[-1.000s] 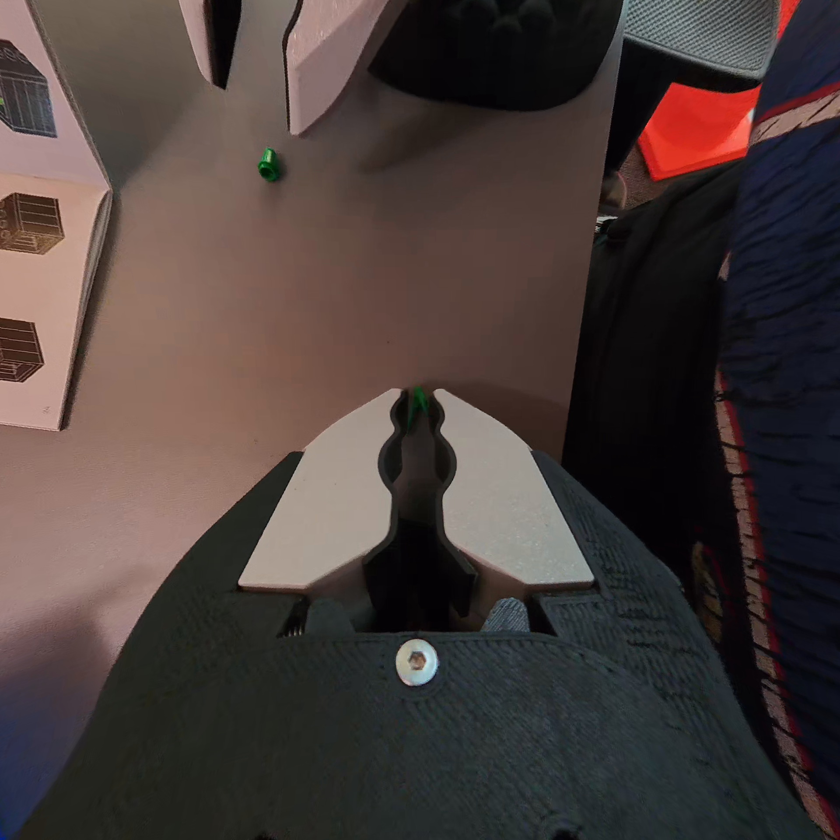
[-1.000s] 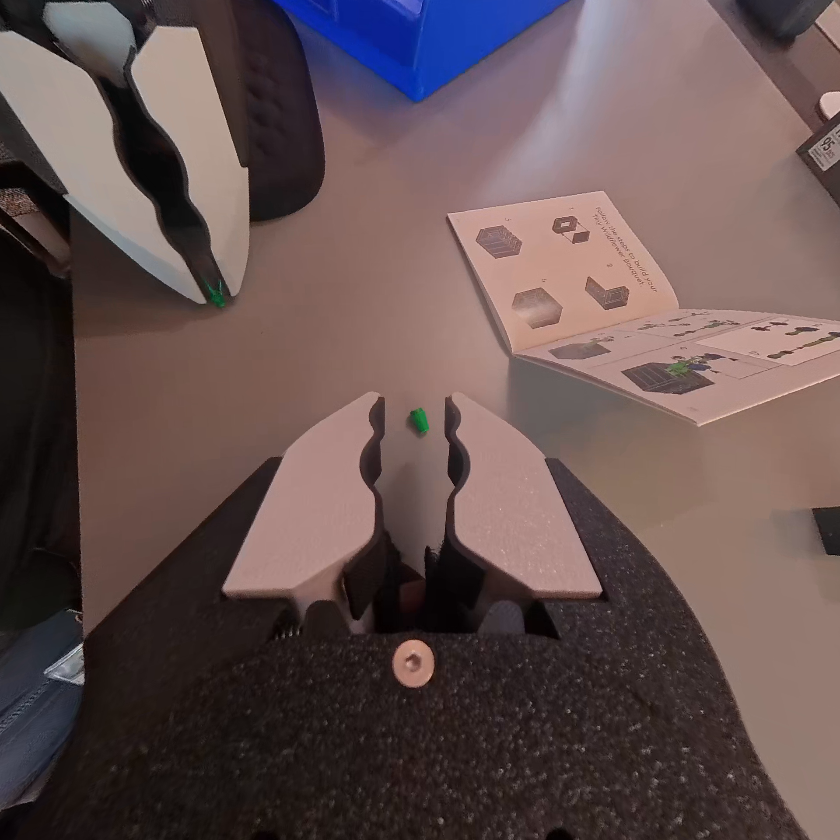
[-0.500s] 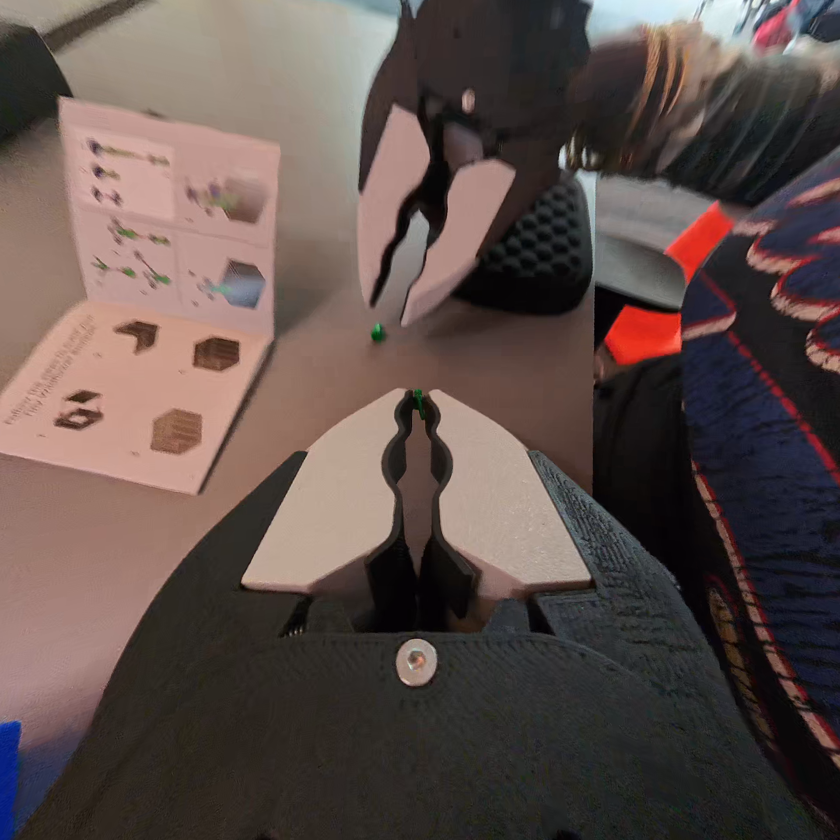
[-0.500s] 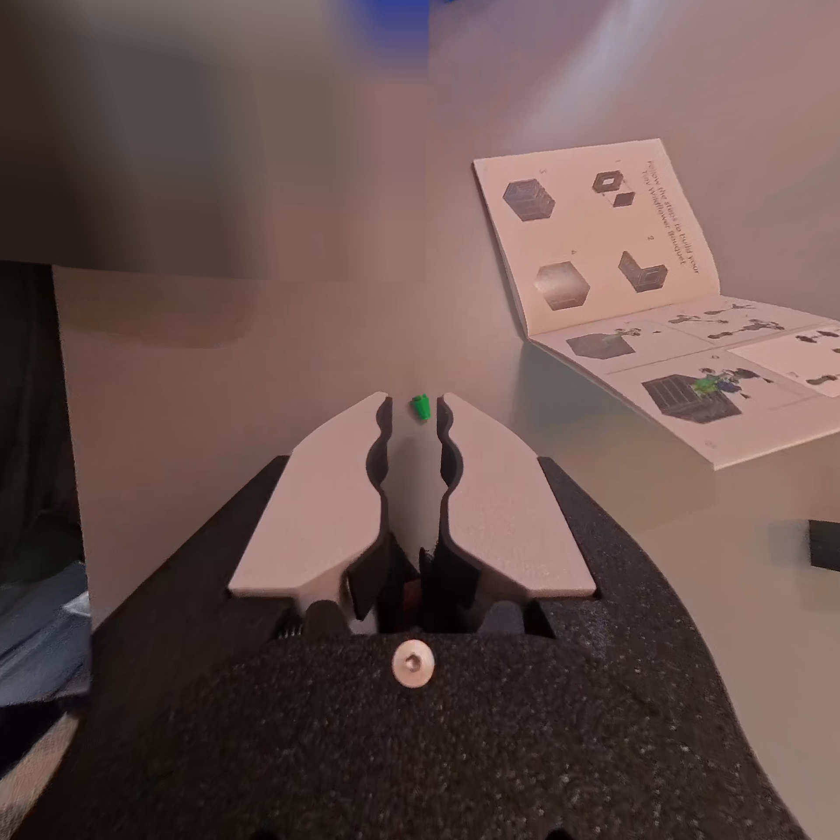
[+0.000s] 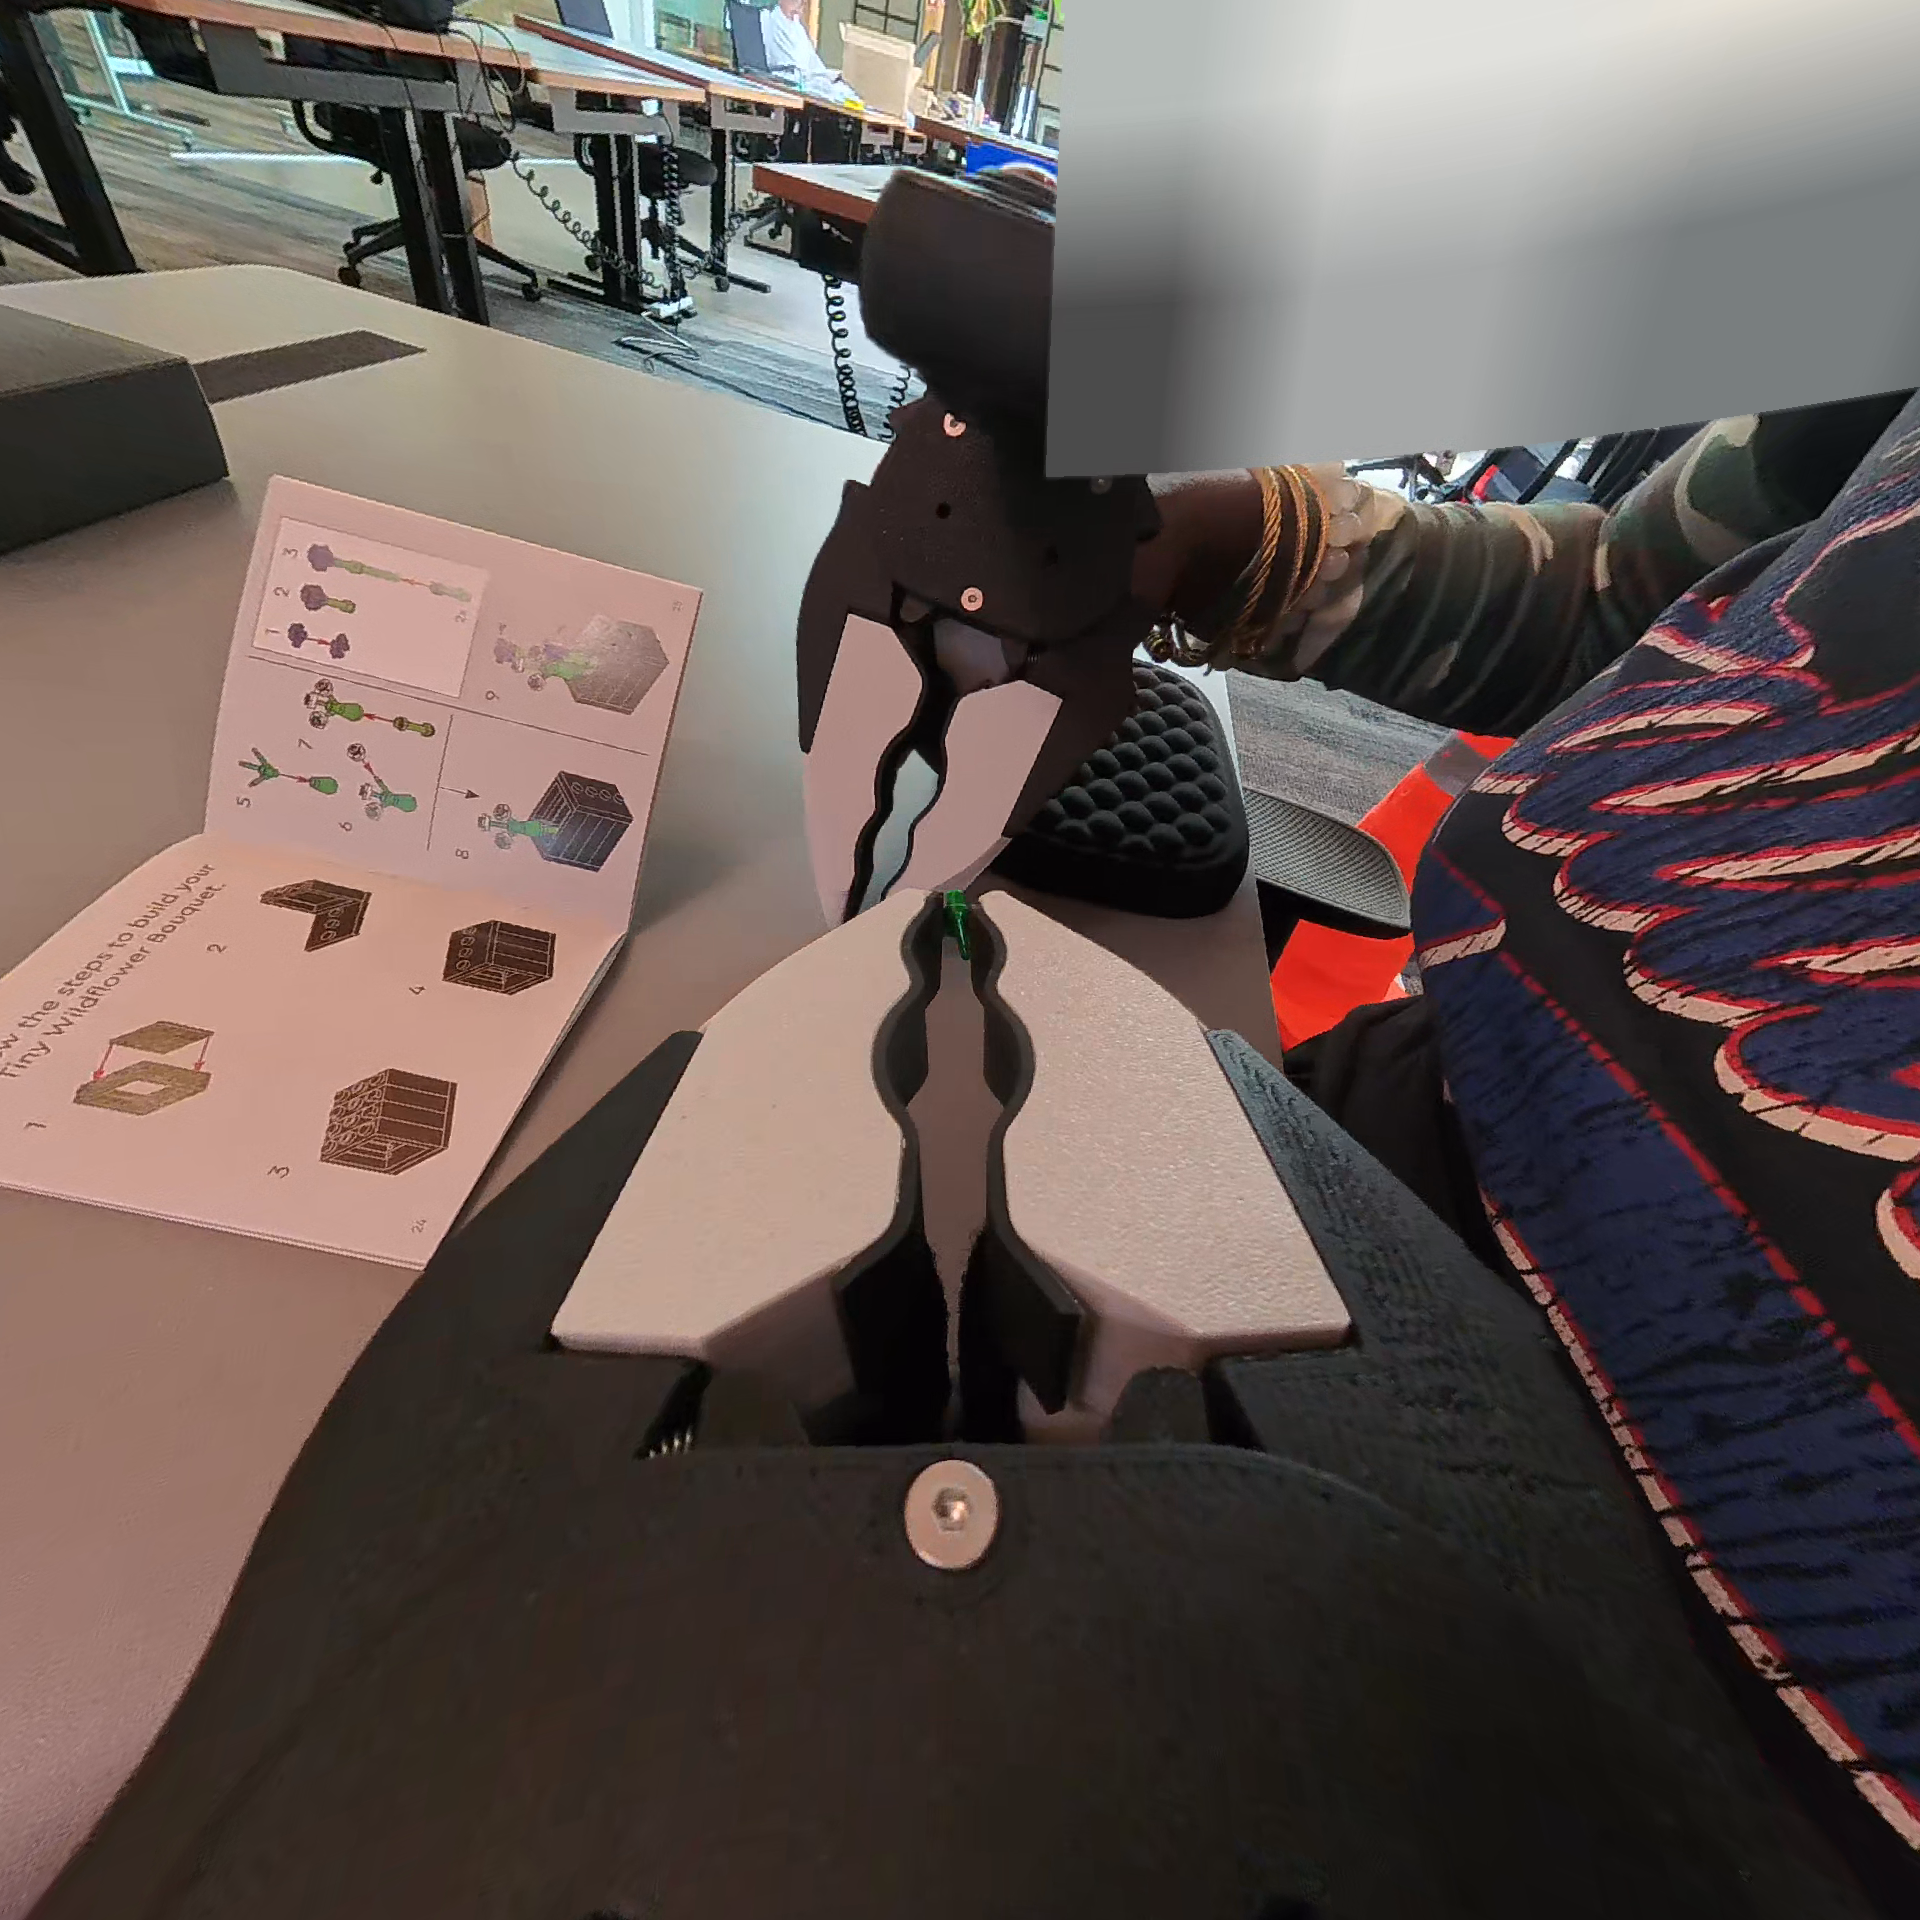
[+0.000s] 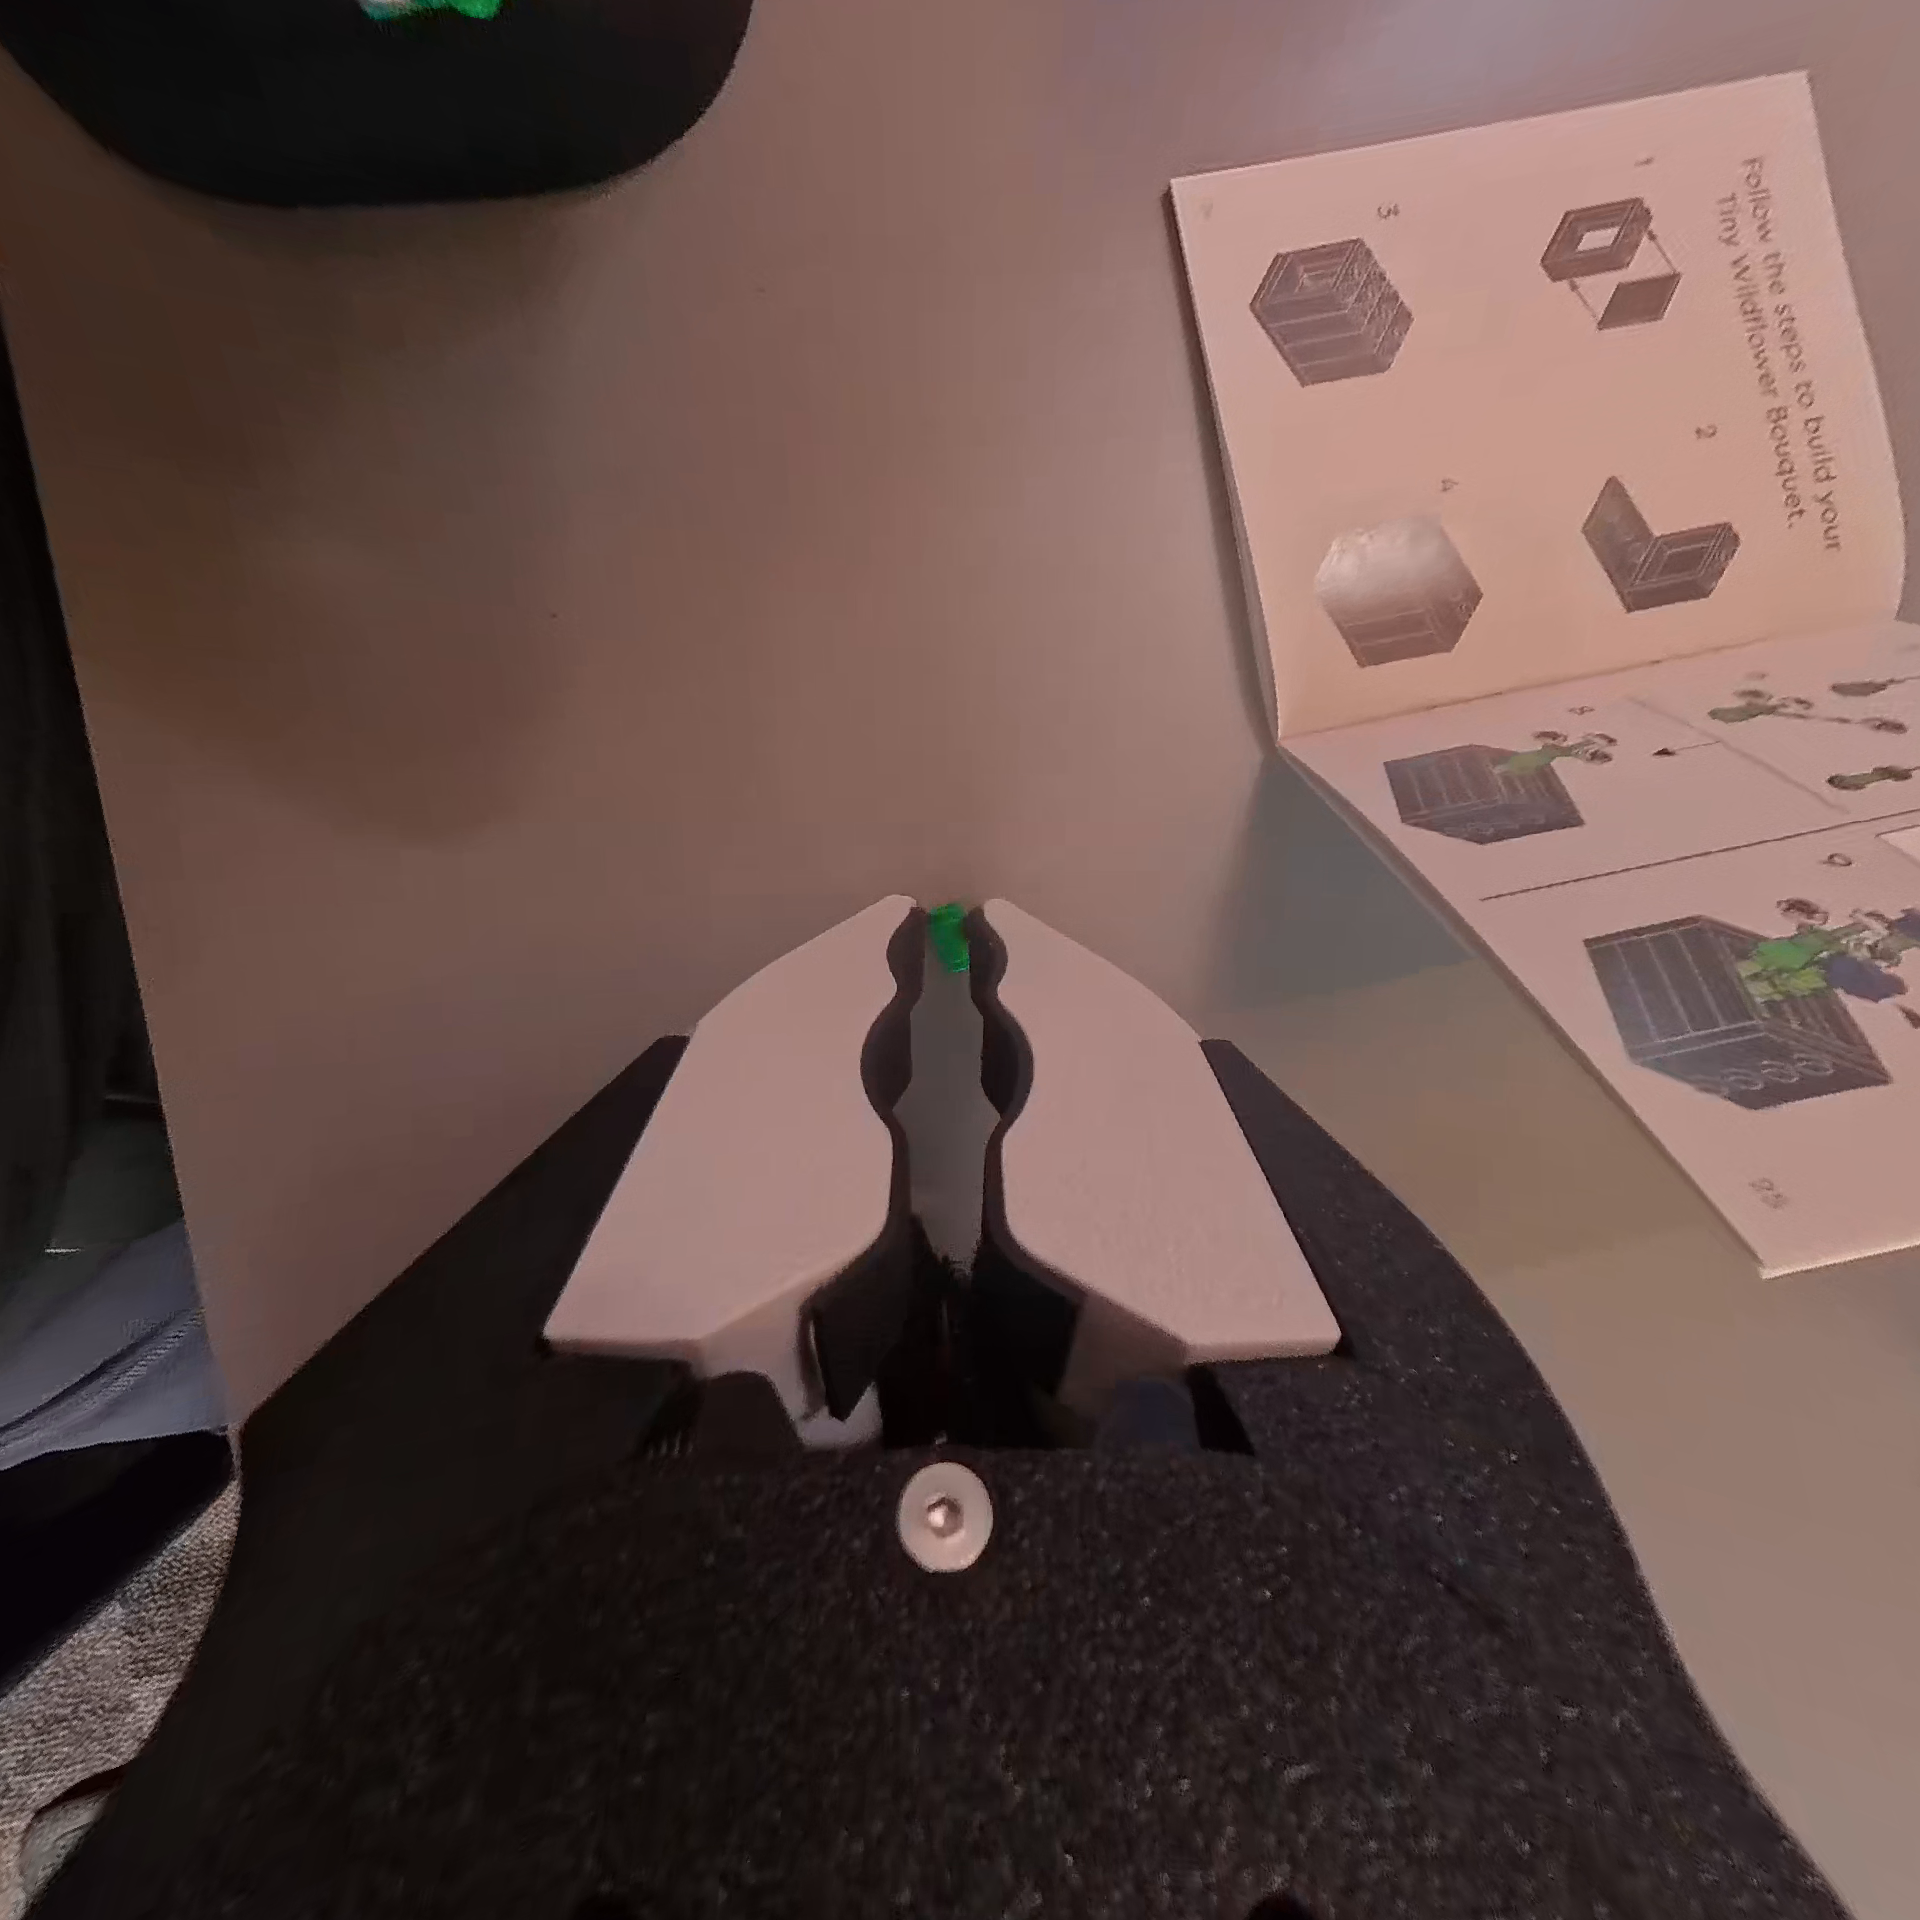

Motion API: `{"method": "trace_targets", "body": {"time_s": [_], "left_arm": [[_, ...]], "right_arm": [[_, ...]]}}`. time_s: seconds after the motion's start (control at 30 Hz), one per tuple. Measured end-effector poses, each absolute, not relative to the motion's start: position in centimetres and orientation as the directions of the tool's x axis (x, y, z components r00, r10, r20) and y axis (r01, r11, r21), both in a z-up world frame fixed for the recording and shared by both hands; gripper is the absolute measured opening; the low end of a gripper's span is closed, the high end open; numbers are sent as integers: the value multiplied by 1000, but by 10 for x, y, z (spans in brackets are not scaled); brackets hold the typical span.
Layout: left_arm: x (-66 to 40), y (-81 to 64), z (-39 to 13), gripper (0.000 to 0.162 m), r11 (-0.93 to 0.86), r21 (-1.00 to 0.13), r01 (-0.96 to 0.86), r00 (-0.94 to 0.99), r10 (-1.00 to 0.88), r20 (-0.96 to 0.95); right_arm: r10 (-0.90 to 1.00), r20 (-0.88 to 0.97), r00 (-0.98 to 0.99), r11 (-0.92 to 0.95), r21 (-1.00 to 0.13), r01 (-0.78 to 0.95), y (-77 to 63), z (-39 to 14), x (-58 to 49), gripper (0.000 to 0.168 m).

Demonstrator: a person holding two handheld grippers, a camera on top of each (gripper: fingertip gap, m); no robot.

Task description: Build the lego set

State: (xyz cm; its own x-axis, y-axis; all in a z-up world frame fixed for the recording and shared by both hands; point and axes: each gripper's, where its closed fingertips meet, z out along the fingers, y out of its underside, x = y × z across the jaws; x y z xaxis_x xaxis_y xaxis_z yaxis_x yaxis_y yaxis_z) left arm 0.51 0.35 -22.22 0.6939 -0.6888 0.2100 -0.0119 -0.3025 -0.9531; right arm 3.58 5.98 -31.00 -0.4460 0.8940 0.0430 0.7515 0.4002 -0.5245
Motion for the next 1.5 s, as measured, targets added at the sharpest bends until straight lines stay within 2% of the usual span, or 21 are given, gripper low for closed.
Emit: {"method": "trace_targets", "body": {"time_s": [0.13,0.23,0.4,0.5,0.67,0.9,0.97,1.1,1.27,1.4,1.5], "left_arm": [[4,3,-220,5,-297,-955,9,689,-690,221],[-1,6,-212,5,-265,-962,68,693,-681,237],[-17,17,-189,5,-156,-956,247,721,-630,289],[-19,24,-184,5,-118,-953,278,736,-611,290],[-12,37,-183,5,-92,-965,247,766,-592,252],[-10,41,-187,5,-122,-955,270,745,-602,288],[-13,42,-187,5,-121,-951,285,748,-593,299],[-14,45,-182,5,-73,-956,286,776,-567,275],[-12,47,-167,5,29,-937,347,790,-548,276],[-15,45,-155,4,101,-895,435,771,-555,313],[-14,44,-153,4,111,-885,452,767,-556,321]], "right_arm": [[912,29,-409,359,-541,761,62,-310,37,8],[939,-11,-343,249,-665,704,59,-294,26,8],[960,-178,-216,-76,-908,413,59,-237,2,8],[936,-292,-198,-250,-944,214,61,-208,-3,8],[872,-451,-190,-455,-890,25,75,-188,-3,8],[797,-559,-228,-577,-817,-13,80,-183,-6,7],[732,-629,-260,-660,-750,-43,83,-175,-5,8],[538,-754,-377,-836,-534,-125,84,-157,-6,7],[522,-751,-405,-850,-498,-173,71,-155,-15,7],[432,-768,-474,-900,-398,-175,63,-148,-19,7],[434,-763,-479,-898,-407,-166,56,-149,-24,7]]}}
